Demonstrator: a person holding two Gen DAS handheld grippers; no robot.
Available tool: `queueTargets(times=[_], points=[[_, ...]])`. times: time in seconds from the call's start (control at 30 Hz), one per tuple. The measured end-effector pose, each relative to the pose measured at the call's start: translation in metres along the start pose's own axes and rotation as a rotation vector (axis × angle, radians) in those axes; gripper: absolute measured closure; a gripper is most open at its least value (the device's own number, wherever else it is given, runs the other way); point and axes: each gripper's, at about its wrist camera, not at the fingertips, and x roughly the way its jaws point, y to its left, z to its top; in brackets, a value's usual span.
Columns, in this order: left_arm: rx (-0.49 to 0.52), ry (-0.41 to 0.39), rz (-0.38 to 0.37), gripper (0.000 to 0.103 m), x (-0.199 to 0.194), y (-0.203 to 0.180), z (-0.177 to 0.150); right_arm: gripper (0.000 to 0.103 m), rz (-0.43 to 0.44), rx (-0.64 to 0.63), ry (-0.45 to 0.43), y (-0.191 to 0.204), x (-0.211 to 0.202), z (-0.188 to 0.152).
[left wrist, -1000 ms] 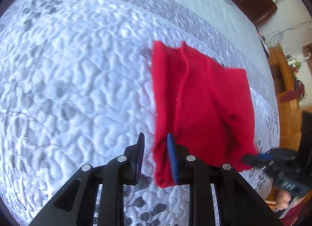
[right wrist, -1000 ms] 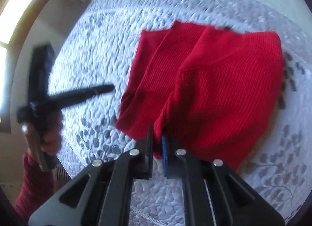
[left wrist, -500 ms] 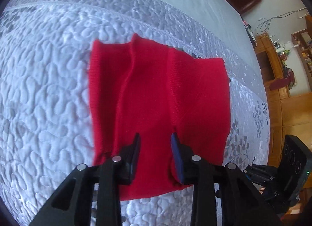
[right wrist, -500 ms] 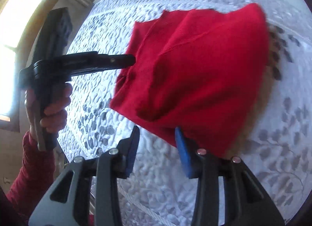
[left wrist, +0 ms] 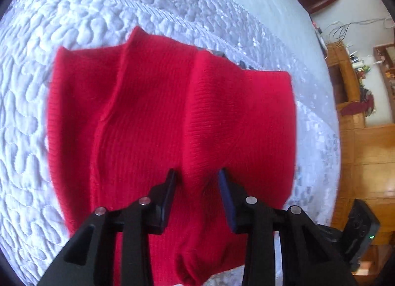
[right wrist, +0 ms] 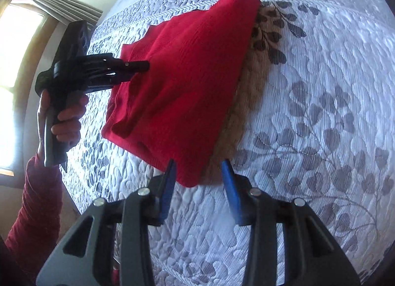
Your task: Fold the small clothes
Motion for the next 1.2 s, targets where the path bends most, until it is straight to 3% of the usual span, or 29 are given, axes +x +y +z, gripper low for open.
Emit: queueTargets(times=[0.03,0.17,0.4,0.6,0.63,0.73,0.77,0.9,1.1,1.2], points=[[0.008,-0.003,-0.027,0.067,-0.001,-0.003,-0.001,0.064,0.008,0.002,0.001,0.001,0.003,0.001],[0.041,-0.007,0.034,0.064,0.006,-0.007,0.004,0.064,0.01,-0.001,-0.003,0.003,0.008,0.003],[0.019,0.003,-0.065,0.06,0.019,-0.009,0.012,0.064,0.018,-0.008,-0.002,0.0,0.007,0.003],[0.018,0.002,-0.074,0.058,0.032,-0.005,0.013,0.064,0.024,0.015,-0.007,-0.008,0.006,0.002],[0.015,-0.001,-0.072,0.059,0.032,-0.006,0.013,0.064,0.023,0.015,-0.006,-0.009,0.005,0.001],[0.021,-0.024,-0.055,0.084,0.025,-0.012,0.009,0.064,0.021,0.024,-0.004,-0.012,0.005,0.0],[0.025,-0.034,-0.066,0.086,0.021,-0.013,0.007,0.064,0.021,0.029,-0.004,-0.013,0.005,0.0],[-0.024,-0.074,-0.137,0.089,0.003,-0.003,0.002,0.064,0.023,0.045,-0.012,-0.017,0.001,0.0],[-0.079,-0.158,-0.24,0.095,-0.054,0.022,0.001,0.064,0.028,0.047,-0.004,-0.019,0.002,0.0],[-0.069,-0.18,-0.204,0.095,-0.079,0.033,0.007,0.064,0.028,0.047,0.002,-0.018,0.006,0.001]])
